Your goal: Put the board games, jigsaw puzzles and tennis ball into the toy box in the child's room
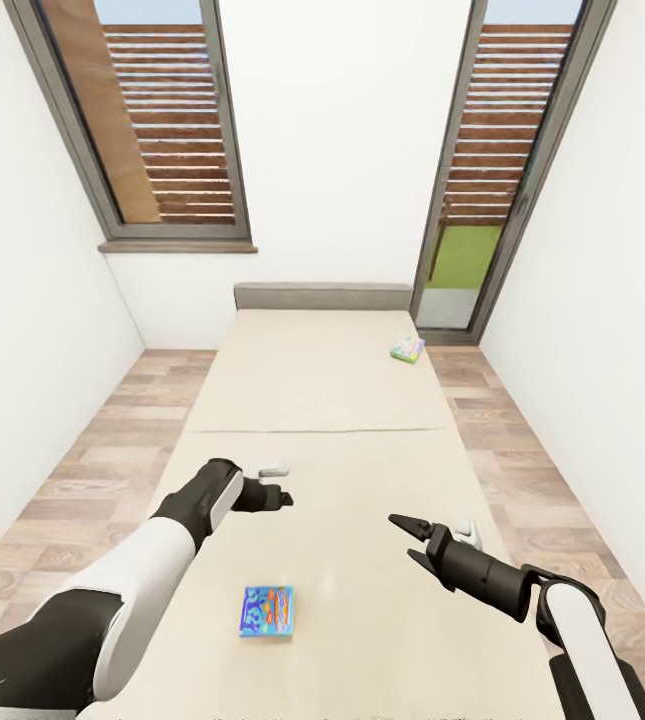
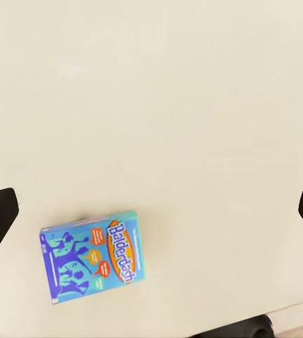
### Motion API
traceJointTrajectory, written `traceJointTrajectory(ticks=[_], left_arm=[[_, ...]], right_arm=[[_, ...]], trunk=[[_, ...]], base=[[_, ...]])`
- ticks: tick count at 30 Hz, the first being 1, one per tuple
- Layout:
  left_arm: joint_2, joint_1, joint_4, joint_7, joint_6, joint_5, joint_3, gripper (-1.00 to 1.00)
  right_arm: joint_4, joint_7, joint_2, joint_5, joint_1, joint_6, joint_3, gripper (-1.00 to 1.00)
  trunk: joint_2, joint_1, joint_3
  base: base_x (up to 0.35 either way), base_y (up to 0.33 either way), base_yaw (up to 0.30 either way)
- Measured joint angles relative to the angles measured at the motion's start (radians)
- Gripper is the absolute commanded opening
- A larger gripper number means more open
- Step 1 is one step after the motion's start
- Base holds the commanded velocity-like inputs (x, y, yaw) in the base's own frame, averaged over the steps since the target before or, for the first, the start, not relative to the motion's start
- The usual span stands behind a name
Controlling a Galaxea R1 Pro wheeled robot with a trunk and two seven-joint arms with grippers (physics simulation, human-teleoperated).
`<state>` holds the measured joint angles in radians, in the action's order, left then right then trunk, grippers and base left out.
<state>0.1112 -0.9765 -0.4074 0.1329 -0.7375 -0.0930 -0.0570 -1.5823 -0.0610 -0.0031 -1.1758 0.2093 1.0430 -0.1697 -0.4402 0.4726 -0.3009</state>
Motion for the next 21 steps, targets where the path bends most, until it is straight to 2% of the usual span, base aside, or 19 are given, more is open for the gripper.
traceJointTrajectory(ticks=[10,21], left_arm=[[-0.001,0.0,0.005,-0.005,0.066,0.001,0.007,1.0],[-0.006,0.0,0.005,-0.007,0.078,0.0,0.007,1.0]], right_arm=[[0.002,0.0,0.0,0.0,0.0,0.0,-0.001,1.0],[0.008,-0.001,0.0,0.002,0.0,0.0,-0.001,1.0]], trunk=[[0.0,0.0,-0.016],[0.0,0.0,-0.034]], base=[[0.0,0.0,0.0],[0.0,0.0,0.0]])
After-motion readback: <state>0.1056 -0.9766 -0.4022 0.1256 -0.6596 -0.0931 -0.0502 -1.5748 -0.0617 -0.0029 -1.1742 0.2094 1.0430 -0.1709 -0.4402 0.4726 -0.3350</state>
